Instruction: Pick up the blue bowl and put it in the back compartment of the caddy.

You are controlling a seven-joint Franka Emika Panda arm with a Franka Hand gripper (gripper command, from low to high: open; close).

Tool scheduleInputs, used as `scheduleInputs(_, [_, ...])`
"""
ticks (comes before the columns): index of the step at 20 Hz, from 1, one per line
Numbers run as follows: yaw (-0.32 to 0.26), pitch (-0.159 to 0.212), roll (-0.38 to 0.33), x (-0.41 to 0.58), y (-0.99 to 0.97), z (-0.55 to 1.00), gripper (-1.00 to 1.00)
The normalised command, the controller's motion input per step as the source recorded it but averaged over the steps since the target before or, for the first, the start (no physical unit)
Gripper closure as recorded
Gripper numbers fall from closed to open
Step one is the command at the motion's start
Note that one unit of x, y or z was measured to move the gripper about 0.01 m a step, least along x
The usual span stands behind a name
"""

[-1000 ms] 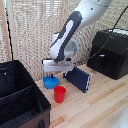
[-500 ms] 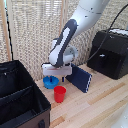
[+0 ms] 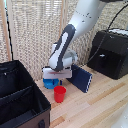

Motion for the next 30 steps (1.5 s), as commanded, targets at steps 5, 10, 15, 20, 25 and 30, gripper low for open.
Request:
scheduleInputs(5, [-0.012,-0.038,-0.001,-0.090,0.00,0.01,1.00])
scheduleInputs(10, [-0.093,-0.096,0.007,-0.167,0.04,0.43,1.00])
scheduleInputs(15, [-0.071,-0.022,0.021,-0.088,0.06,0.77,1.00])
scheduleInputs(20, [-0.004,0.002,0.021,-0.122,0.18,0.98,1.00])
scheduleInputs(25, [0.010,0.060,0.010,-0.023,0.33,0.96,1.00])
scheduleInputs(30, [0.068,0.059,0.002,0.000,0.39,0.89,1.00])
